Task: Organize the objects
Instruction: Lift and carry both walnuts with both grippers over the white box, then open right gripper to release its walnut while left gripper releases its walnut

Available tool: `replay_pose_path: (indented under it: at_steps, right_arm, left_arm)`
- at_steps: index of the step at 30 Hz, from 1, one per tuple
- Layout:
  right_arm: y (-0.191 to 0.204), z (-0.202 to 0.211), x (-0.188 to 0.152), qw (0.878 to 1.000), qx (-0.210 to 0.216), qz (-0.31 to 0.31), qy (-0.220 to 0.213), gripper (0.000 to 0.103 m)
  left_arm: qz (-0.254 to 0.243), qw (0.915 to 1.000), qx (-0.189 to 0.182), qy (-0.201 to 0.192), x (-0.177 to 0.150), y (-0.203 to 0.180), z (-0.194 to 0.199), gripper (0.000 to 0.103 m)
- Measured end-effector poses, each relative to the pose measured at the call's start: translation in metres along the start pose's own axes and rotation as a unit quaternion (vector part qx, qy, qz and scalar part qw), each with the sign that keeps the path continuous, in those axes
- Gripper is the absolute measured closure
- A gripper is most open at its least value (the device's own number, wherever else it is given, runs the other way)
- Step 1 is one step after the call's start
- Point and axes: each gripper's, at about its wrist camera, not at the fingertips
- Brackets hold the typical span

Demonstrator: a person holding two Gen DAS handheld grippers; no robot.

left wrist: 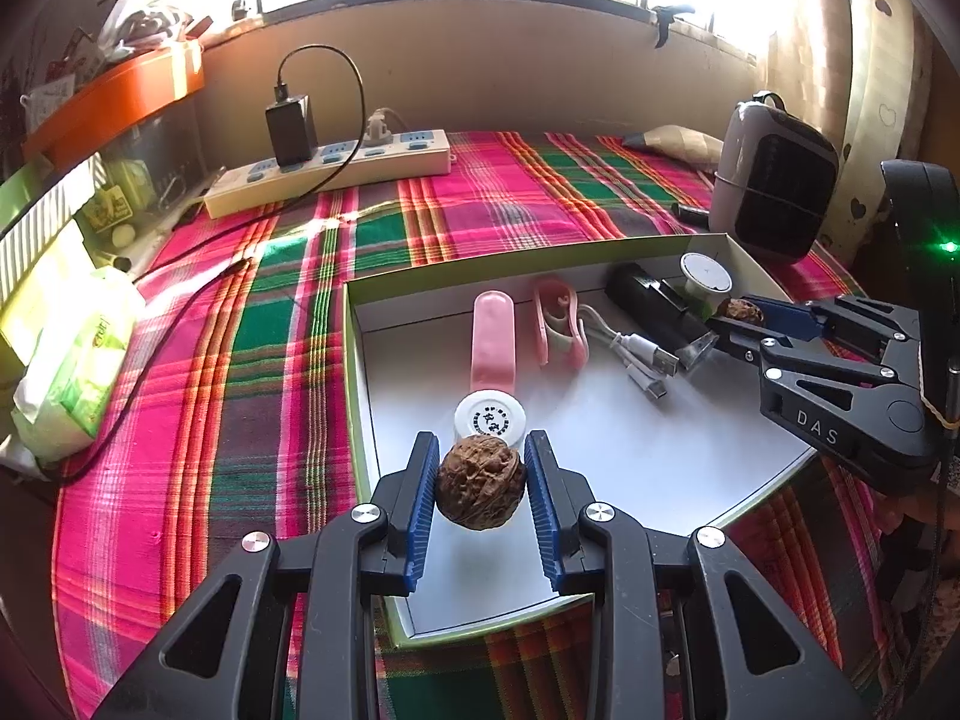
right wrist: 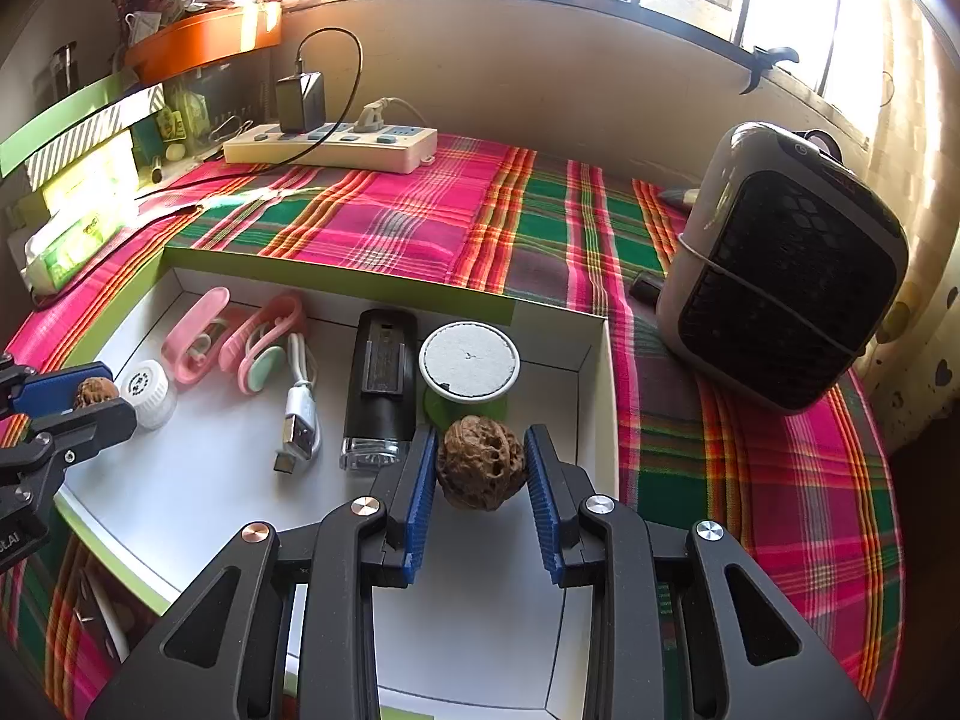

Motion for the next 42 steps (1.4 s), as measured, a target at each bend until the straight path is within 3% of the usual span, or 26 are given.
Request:
replay_pose_path:
  at_steps: [37,42]
  right_arm:
    - [-0.0030,0.0023,-0.0007,1.000,0.003,-0.013,-0.002,0.071]
    - [-0.0018,0.0056,-0.0011,1.000,0.003,-0.013,-0.006,0.060]
  left_arm:
    - [0.000,1.0000,0.001,0.002,0.0004,-0.0020,0.0006,0.071]
    - [0.007,1.0000,-0.003,0.002,-0.0013,-0.0022,0.0037,0.070]
Point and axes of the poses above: each gripper's, at about its wrist camera, not at the fingertips, and z roughly against the way its jaws point, y to its left, x to its top, and after that the axes turned 10 degrees about -z, right-handed
